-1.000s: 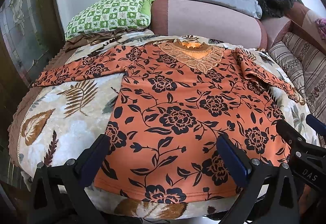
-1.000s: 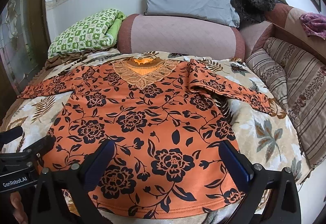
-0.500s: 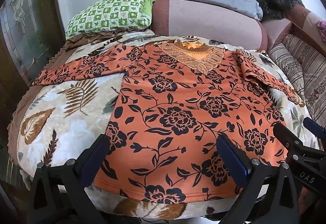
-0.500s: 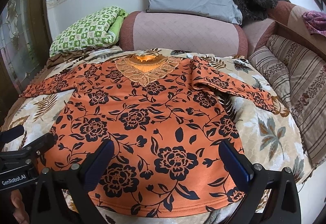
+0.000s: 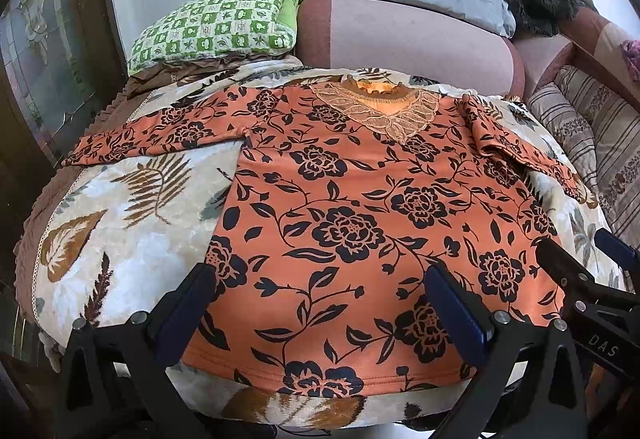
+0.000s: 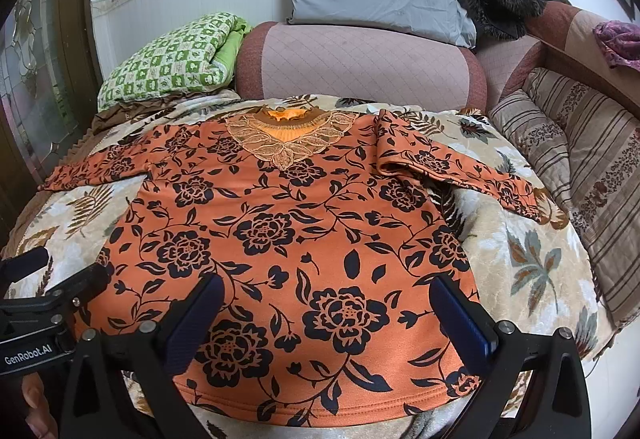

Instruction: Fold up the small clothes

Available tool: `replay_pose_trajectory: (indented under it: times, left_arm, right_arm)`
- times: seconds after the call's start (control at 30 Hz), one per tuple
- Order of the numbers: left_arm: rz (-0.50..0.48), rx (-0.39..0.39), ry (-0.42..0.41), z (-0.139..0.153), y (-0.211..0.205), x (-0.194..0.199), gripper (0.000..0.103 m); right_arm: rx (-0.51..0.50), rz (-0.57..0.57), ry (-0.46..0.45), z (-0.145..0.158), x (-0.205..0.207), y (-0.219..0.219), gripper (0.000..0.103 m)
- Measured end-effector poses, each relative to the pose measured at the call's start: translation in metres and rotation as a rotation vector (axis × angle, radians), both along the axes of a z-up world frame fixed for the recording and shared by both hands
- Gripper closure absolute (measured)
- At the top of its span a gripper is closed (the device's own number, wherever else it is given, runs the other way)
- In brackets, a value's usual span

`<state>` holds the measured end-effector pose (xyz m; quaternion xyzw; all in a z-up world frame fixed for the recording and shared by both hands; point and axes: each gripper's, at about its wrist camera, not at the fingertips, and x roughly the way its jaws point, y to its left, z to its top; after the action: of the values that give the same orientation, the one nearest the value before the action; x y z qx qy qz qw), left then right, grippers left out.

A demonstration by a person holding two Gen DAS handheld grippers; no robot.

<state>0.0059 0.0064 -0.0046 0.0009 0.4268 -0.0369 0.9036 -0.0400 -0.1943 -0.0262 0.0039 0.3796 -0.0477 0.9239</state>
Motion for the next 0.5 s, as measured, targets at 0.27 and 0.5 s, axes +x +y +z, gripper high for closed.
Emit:
replay_pose_trajectory:
  times: [0.27,0.5]
  left_arm:
    - [-0.001,-0.005,0.001,0.0004,0.0003,0.0001,0.0]
    - [0.0,-0.008,-0.001,0.0027,0.0019,0.0002,0.0]
  right_arm:
    - [-0.002,-0.001,0.0,0.0005,0.0002,-0.0005,0.0]
    - [-0.003,-0.001,-0.001,0.0009,0.0003,-0.0016,0.0]
